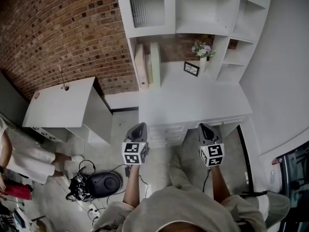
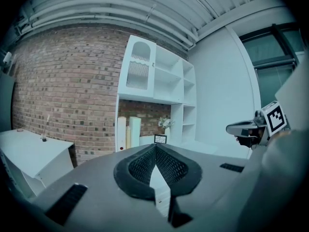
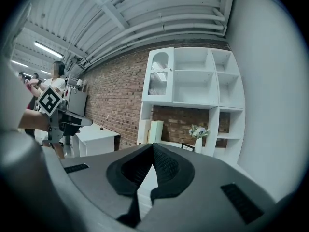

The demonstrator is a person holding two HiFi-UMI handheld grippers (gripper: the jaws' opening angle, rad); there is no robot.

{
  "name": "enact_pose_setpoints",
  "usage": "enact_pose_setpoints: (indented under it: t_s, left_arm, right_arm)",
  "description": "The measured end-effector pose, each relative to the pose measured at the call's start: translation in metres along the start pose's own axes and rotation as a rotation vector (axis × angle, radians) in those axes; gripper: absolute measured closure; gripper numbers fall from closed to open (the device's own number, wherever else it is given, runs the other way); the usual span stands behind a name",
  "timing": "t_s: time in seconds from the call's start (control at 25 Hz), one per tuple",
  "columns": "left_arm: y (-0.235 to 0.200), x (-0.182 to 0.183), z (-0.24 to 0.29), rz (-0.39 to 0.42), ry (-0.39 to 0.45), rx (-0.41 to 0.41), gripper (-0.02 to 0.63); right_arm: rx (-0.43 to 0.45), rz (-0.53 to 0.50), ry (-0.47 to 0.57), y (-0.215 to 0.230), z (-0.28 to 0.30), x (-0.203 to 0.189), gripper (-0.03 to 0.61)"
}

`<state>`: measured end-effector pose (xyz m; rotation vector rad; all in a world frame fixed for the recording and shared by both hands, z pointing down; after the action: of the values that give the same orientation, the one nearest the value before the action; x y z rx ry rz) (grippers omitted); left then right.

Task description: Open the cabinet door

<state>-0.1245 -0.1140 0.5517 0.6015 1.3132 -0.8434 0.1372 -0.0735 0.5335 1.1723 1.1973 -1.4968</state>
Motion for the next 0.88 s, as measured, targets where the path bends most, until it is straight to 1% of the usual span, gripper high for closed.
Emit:
enact_pose_setpoints:
  t_s: [0.32,0.56,0.88]
  left_arm:
    - [-0.034,0.01,0.05,0.004,-0.003,0.005,0.588]
    - [-0.066,0.018,0.099,0.002,-0.011,0.025,0.588]
    - [-0.115,0.041,0.176,-0.002,-0.021,0.058,0.588]
  right_arm:
    - [0.017,-0.001,0.01,0.008,0.064,0.003,0.566]
    - [0.042,0.002,0.002,0.021,0.129,0.001,0.566]
    - [0.079,0.0,-0.004,0.043,0.228,0.011,0.566]
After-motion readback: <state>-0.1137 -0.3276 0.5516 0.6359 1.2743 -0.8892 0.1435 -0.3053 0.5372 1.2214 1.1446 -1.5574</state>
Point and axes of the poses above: the fingertips, and each gripper's own axes: z forward along the fingers, y to its right, x out of its top, the point moved 1 cm from there along -z, backward along the fingers, and after that the axes turned 9 degrees about -x, right-handed, at the moved point
